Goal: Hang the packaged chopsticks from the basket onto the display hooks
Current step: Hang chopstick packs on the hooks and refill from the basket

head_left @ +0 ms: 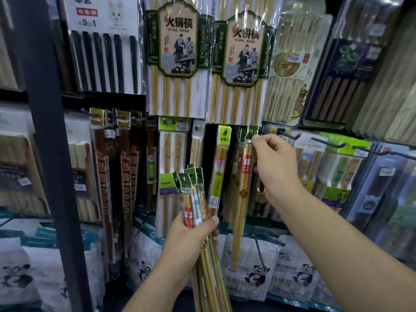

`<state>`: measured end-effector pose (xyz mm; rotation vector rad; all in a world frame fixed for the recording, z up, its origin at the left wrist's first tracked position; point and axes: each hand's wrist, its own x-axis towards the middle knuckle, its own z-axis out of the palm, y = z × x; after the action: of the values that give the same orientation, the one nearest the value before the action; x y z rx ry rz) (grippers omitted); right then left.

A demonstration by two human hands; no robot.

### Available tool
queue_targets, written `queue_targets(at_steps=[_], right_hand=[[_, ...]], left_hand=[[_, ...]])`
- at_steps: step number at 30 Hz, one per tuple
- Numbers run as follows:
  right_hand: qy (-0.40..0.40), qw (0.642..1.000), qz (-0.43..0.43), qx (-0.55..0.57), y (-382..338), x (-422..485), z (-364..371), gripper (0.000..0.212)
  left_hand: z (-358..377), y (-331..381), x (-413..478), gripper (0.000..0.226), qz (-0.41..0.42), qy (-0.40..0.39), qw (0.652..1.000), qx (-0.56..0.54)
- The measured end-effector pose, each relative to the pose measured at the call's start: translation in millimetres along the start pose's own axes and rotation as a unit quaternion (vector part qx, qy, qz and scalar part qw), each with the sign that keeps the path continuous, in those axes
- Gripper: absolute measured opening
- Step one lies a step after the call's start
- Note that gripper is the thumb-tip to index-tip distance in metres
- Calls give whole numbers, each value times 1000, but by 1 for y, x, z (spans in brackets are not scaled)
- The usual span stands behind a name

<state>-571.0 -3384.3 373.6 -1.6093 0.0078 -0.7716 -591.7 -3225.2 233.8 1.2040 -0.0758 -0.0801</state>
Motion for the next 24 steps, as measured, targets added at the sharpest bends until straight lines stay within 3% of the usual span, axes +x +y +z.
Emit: queue_targets(at_steps=[24], right_hand=[[28, 999, 0, -23, 15, 7, 3, 29]], left_hand=[[-2, -5, 1, 17, 5, 5, 1000, 29]])
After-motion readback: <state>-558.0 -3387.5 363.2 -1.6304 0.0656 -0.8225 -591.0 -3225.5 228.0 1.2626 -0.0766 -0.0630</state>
